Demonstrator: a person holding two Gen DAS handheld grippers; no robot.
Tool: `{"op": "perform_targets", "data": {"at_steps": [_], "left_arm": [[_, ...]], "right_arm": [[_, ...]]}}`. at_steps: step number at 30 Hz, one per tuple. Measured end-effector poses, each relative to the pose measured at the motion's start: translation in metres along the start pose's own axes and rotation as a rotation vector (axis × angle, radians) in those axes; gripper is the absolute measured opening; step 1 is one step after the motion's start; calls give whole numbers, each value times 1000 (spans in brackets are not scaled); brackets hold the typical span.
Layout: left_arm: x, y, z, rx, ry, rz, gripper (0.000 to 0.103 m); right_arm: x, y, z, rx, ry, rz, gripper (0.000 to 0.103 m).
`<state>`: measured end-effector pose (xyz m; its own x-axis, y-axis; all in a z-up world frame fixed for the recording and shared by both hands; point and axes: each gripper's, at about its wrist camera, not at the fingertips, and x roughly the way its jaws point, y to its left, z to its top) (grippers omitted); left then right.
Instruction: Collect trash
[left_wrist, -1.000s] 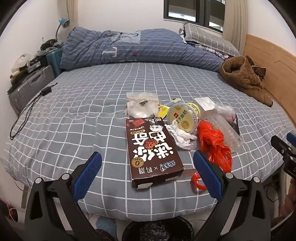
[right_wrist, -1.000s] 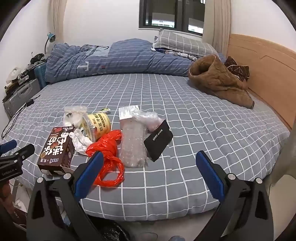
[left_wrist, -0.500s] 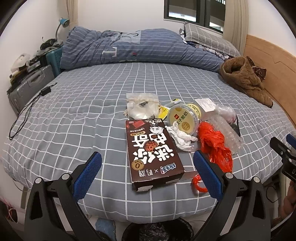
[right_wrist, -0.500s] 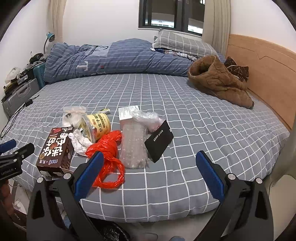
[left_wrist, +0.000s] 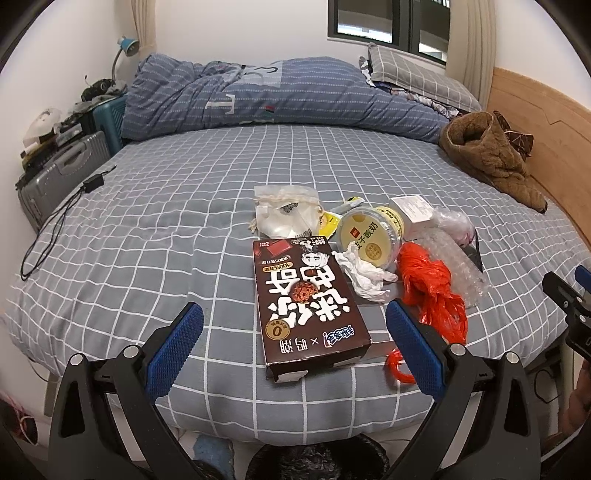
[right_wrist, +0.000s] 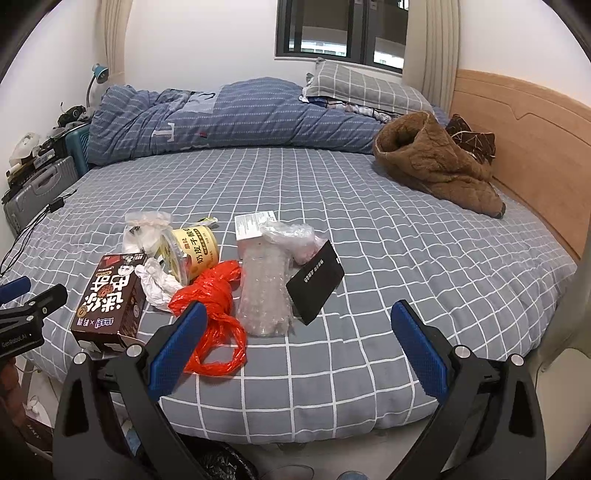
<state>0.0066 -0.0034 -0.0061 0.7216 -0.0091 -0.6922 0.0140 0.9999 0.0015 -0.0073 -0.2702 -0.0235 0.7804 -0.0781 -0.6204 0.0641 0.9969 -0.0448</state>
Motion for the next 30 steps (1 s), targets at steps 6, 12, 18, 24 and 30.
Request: {"op": "perform_targets", "data": {"at_steps": [6, 12, 18, 24, 30], "left_arm": [[1, 0, 0, 3, 5, 7, 97], [1, -2, 1, 5, 6, 11, 97], [1, -2, 1, 4, 6, 11, 97], [1, -2, 1, 5, 7, 11, 97], [1, -2, 2, 6, 4, 9, 97]], "right_arm": [[1, 0, 0, -7, -1, -1, 96], [1, 1, 0, -7, -2, 1, 96], [0, 2, 0, -11, -5, 2, 96], [-1, 3, 0, -12, -8, 1, 96], [0, 3, 0, -13, -8, 1, 96]]}}
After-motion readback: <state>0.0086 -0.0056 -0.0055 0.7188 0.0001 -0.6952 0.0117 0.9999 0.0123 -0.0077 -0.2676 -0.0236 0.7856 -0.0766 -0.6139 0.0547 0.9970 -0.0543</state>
